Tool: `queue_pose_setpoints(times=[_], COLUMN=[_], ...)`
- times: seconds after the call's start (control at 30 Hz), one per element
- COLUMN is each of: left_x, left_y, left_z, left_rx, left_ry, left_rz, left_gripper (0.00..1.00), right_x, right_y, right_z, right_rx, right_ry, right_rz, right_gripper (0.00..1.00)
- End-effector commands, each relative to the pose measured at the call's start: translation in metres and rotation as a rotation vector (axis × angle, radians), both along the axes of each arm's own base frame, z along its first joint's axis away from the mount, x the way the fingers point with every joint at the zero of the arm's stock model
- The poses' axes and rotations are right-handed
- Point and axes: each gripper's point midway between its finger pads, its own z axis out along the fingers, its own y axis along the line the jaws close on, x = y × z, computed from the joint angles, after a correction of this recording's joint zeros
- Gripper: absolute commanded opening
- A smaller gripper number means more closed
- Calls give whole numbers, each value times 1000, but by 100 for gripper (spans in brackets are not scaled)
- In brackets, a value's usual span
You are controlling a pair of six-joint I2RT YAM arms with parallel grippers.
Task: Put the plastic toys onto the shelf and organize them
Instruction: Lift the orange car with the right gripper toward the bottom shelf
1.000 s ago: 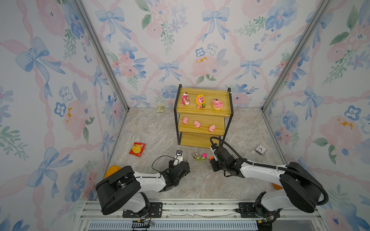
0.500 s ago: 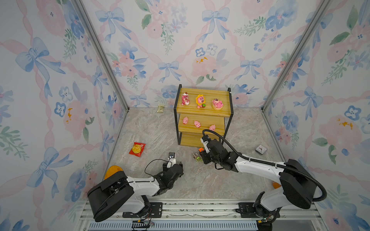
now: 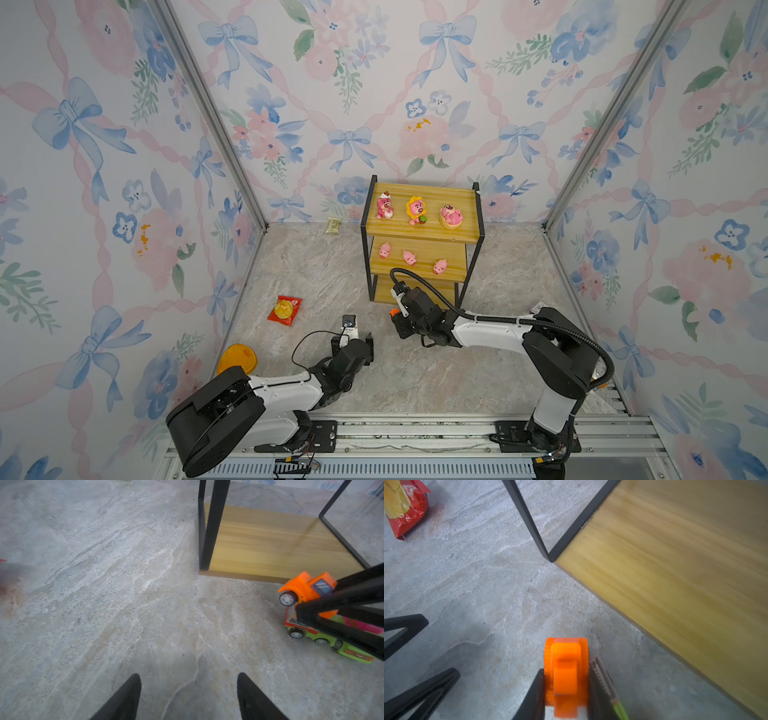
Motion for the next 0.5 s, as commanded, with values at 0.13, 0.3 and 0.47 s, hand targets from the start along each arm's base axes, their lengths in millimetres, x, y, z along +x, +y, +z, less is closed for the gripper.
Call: queue_pose_setpoints(times=[0.13, 0.3, 0.47], left_x=[-3, -2, -3], left_y=[6, 8, 8], left_z=[0, -2, -1], left_rx=[11, 13, 8], left_ry=[-6, -3, -4], left_rz=[-24, -22, -23], left_gripper=[75, 75, 75], right_x=[7, 10, 14], right_y=[17, 18, 22], right_z=[5, 5, 0], right_rx=[21, 4, 10], right_ry=[-12, -27, -42], right_rz=[-1, -8, -6], right_gripper=[26, 26, 26])
